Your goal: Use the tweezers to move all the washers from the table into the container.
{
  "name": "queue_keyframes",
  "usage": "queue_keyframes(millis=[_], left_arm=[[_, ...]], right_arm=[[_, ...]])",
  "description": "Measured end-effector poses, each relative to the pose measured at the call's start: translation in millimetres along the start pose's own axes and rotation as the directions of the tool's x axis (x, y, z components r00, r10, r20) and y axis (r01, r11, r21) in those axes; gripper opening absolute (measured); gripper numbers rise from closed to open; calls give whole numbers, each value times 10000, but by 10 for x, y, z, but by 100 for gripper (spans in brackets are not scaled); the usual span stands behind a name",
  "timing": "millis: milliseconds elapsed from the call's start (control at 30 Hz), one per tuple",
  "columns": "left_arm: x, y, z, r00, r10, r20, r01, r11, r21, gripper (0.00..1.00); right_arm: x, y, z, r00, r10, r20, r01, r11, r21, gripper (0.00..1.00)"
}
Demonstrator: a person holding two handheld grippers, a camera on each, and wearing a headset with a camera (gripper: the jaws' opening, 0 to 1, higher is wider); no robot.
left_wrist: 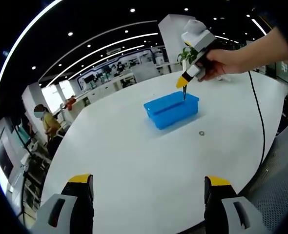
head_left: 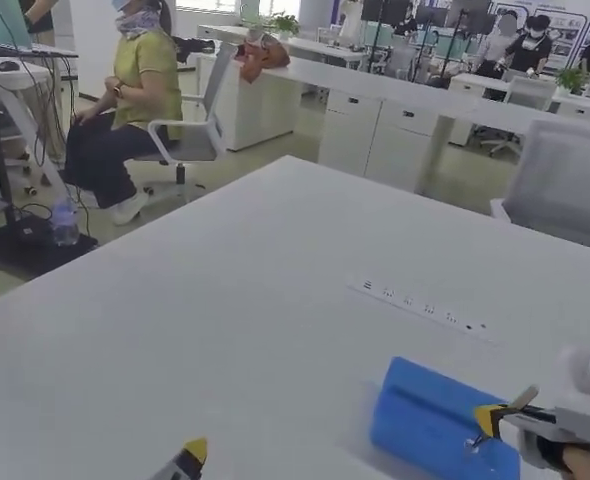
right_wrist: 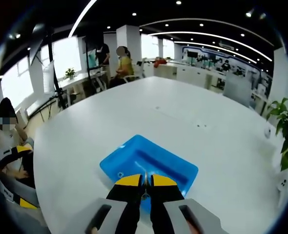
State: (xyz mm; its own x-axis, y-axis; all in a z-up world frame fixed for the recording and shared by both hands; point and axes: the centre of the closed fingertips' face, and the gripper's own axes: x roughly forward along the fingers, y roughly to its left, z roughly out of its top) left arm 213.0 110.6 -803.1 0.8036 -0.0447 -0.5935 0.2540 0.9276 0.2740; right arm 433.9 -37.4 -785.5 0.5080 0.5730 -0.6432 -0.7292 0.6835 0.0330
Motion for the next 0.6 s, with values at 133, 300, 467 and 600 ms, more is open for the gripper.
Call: queue_keyframes(millis=[133,300,467,600], left_arm=[[7,-11,-12,10000,-53,-65,53,10000,15,97],[11,-28,-23,9998,-124,-143,125,9999,62,96],[15,-28,-32,9997,-136,-189,137,9999,47,96],[23,-38,-47,9994,-190,-273,191,9998,39,96]], right_arm=[[57,-52,-111,9997,-96,-230,101,9998,196,2],[133,-83,-210,9992,-191,-361,211,9983,541,2],[202,-31,-354,9980,-194,-608,244,9964,816,2],[236,-8,-432,9972,-197,-727,254,9966,788,2]])
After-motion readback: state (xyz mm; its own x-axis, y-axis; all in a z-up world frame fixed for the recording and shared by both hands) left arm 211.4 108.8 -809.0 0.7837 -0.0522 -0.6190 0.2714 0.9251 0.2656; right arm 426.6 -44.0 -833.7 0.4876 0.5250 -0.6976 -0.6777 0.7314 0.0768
